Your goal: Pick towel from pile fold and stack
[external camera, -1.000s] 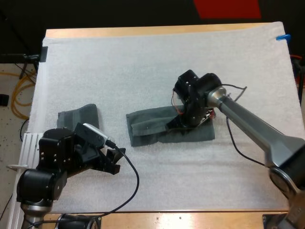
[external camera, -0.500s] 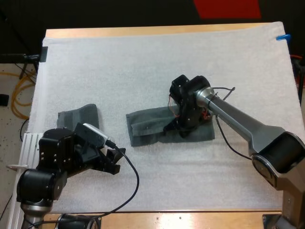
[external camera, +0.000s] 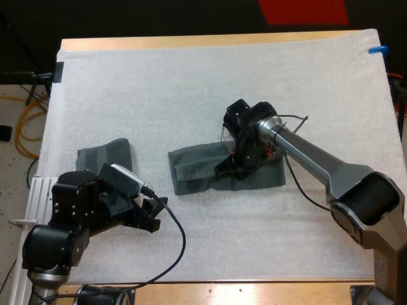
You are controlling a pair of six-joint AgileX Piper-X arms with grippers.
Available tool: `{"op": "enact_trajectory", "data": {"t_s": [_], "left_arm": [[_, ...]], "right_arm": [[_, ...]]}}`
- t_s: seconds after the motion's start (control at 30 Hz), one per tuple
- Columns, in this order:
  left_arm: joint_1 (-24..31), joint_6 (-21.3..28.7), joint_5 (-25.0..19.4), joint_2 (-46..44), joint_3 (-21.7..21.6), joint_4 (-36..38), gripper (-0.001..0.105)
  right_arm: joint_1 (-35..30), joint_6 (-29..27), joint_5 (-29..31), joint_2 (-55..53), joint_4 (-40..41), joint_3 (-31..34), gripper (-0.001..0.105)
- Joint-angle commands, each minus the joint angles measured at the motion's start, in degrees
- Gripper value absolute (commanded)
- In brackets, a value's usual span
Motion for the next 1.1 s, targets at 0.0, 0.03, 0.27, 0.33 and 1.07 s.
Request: {"op": "enact_trajectory", "data": {"t_s": [0.0, 0.03, 0.27, 0.33, 1.07], "left_arm": [[-0.10, 0.27, 0.45, -0.34, -0.31, 0.13, 0.060], [-0.10, 0.27, 0.45, -0.34, -0.31, 0.13, 0.060], [-0.10, 0.27, 0.45, -0.34, -0.31, 0.13, 0.060], [-0.10, 0.27, 0.45, -0.34, -0.31, 0.13, 0.060], [-0.10, 0.27, 0.45, -0.34, -0.31, 0.13, 0.060]], "right_arm": [[-0.21, 0.02, 1.71, 0.41, -2.38, -0.48, 0.000], [-0.21, 0.89, 2.22, 0.41, -3.69, -0.59, 0.000], [-0.21, 6.19, 2.27, 0.41, -12.54, -0.61, 0.000], [-0.21, 7.08, 2.71, 0.41, -14.23, -0.86, 0.000], [-0.21, 4.23, 14.02, -11.65, -10.67, -12.10, 0.070]]}}
